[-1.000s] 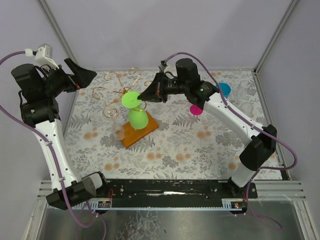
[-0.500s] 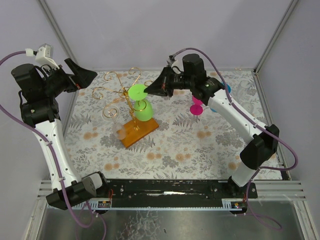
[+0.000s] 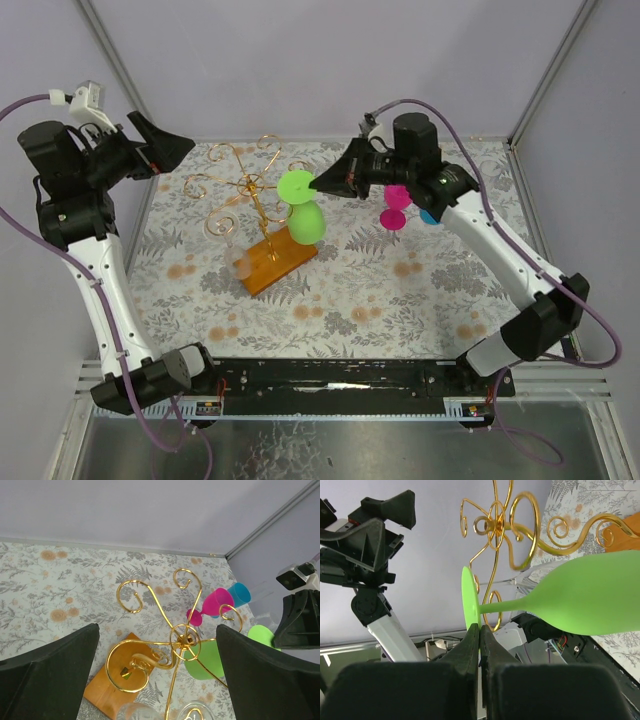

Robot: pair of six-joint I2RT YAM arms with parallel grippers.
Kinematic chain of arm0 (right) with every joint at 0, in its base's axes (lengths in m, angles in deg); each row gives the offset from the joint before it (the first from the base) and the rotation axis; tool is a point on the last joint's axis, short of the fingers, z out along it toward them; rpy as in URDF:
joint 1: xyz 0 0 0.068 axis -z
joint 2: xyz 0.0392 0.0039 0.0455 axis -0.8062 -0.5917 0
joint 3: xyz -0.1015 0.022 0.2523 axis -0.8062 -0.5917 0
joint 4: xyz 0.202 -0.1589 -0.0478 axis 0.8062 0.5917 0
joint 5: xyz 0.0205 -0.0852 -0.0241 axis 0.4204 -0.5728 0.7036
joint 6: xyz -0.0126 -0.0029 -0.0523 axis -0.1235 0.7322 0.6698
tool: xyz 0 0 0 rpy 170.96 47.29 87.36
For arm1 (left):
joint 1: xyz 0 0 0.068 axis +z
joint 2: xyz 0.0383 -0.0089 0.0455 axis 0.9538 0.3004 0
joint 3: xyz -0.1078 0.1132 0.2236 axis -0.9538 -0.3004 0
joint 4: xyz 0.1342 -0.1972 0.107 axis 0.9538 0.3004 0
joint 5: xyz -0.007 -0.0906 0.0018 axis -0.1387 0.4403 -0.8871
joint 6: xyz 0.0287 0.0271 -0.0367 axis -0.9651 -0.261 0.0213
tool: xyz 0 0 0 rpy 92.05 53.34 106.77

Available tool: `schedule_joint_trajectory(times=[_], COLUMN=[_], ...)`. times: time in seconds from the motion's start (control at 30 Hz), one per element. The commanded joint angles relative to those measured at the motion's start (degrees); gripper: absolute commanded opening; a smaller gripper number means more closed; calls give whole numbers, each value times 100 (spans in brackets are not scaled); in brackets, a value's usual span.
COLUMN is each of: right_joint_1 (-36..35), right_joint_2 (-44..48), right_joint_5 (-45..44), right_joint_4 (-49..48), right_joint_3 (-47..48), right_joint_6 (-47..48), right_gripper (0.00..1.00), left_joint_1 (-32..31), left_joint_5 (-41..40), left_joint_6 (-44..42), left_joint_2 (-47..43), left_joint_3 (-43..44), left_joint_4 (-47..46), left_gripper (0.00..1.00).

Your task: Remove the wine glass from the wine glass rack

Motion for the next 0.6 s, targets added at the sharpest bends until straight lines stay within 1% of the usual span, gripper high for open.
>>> schedule_joint_trajectory(times=[0.0,0.1,0.17,0.23,0.43,0.57], right_joint_1=[211,338,405,450,555,561], right_joint_2=[737,1104,1346,1568,2092,2420], right_joint_5=[-116,-193,-301,-467,-935,-1374], right_joint_4=[146,267,328,365,294,365], right_joint_3=[-320,-617,-791,-926,-1173,-1221], right_joint_6=[169,197,240,344,565,763], right_gripper=[0,0,0,0,0,0], left_joint_1=[33,-93,-449,-942,-2641,-3697], left_joint_5=[535,836,904,905,804,674], left_joint_6=[346,801,1101,1334,2013,2205], left_joint_2=[262,535,756,964,1513,2006], left_joint_3=[618,1080,1447,1751,2049,2568], left_joint_4=[-329,-565,-671,-687,-1083,-1102], left_gripper=[100,100,100,100,100,100])
